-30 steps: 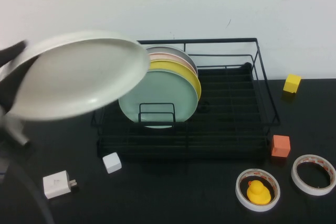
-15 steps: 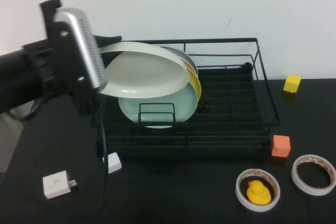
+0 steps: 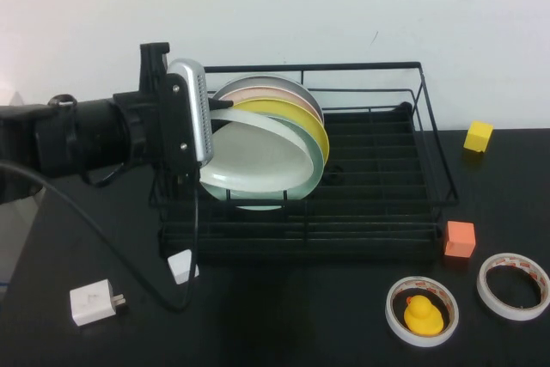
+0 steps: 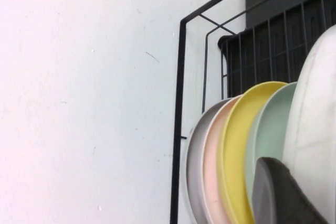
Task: Place plate on rack
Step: Place the plate on the rack
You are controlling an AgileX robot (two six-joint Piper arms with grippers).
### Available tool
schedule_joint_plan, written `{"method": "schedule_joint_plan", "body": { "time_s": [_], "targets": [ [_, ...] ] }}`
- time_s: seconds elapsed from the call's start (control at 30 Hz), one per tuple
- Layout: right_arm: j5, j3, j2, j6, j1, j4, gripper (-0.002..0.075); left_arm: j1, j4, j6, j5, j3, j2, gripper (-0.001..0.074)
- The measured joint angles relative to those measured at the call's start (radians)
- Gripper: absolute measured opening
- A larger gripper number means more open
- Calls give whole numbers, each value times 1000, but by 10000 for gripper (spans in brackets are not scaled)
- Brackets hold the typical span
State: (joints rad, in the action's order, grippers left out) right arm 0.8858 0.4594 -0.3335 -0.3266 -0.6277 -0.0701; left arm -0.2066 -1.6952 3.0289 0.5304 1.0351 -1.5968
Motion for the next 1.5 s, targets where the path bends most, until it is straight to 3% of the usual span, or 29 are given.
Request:
{"method": "schedule_joint_plan", "body": {
  "time_s": [0.33,0.83,1.3,1.4,1.5],
  "targets": [
    [2,0,0,10,0,16,-2,-2,-2,0,2,63,-60,57],
    [3,0,0,12,0,49,-2,-128,-5,1,-151,157,-137,56],
    [3,0,0,16,0,57,-2,-130,-8,-104,-184,163,-206,57],
    [3,0,0,16,0,57,-2,-130,-8,-175,-184,163,-208,102],
    [3,0,0,16,0,57,-2,-130,-8,-293,-189,163,-211,252]
  ]
}}
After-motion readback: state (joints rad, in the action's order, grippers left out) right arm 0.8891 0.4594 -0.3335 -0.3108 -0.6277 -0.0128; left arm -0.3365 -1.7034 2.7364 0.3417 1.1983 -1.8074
